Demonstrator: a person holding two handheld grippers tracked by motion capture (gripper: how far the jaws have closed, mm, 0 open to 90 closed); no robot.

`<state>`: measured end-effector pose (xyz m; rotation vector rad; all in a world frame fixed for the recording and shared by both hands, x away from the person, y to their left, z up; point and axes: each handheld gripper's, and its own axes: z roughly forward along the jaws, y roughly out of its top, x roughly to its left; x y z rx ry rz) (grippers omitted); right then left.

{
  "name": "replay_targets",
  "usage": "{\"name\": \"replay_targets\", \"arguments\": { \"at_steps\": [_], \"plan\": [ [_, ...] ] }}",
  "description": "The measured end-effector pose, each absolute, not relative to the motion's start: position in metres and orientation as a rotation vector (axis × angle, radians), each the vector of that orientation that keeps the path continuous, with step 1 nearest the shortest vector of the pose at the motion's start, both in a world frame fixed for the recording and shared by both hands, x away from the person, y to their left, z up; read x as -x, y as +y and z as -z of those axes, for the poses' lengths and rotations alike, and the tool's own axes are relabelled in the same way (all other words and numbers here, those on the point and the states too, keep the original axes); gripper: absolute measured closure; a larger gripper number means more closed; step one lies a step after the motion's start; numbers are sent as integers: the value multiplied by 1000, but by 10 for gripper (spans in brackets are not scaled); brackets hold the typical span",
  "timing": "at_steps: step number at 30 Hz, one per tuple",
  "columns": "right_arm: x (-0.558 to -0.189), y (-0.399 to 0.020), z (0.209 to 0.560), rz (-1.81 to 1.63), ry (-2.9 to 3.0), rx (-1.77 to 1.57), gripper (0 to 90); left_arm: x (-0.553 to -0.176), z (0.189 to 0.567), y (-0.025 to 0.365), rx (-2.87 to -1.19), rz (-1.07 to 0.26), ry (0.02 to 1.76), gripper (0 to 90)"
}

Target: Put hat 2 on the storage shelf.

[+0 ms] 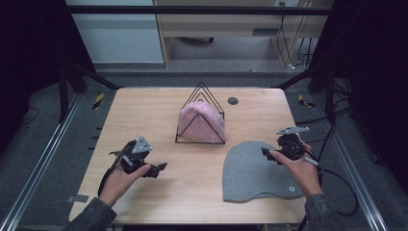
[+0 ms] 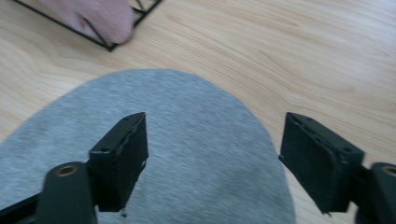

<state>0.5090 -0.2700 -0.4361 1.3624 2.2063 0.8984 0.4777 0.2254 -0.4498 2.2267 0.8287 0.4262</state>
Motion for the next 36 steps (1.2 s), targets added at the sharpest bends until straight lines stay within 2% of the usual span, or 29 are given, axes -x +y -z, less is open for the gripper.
{"name": "replay_targets", "arguments": {
  "at_steps": [2, 6, 13, 21, 29, 36],
  "plan": [
    [-512, -279, 441, -897, 2205, -1397, 328, -470, 457, 232, -2249, -427, 849, 58],
    [-515, -292, 447, -869, 2204, -1424, 416, -458, 464, 244, -2287, -446, 903, 69],
    [-523, -310, 460, -837, 2187, -1491, 502, -459, 463, 260, -2254, -487, 983, 71],
    [-531, -318, 471, -846, 2182, -1547, 480, -462, 465, 269, -2243, -482, 1024, 77],
    [-538, -306, 480, -820, 2224, -1543, 449, -463, 466, 270, -2248, -478, 1024, 85],
    [-541, -303, 485, -829, 2253, -1530, 479, -463, 466, 271, -2238, -465, 1035, 88]
  ]
}}
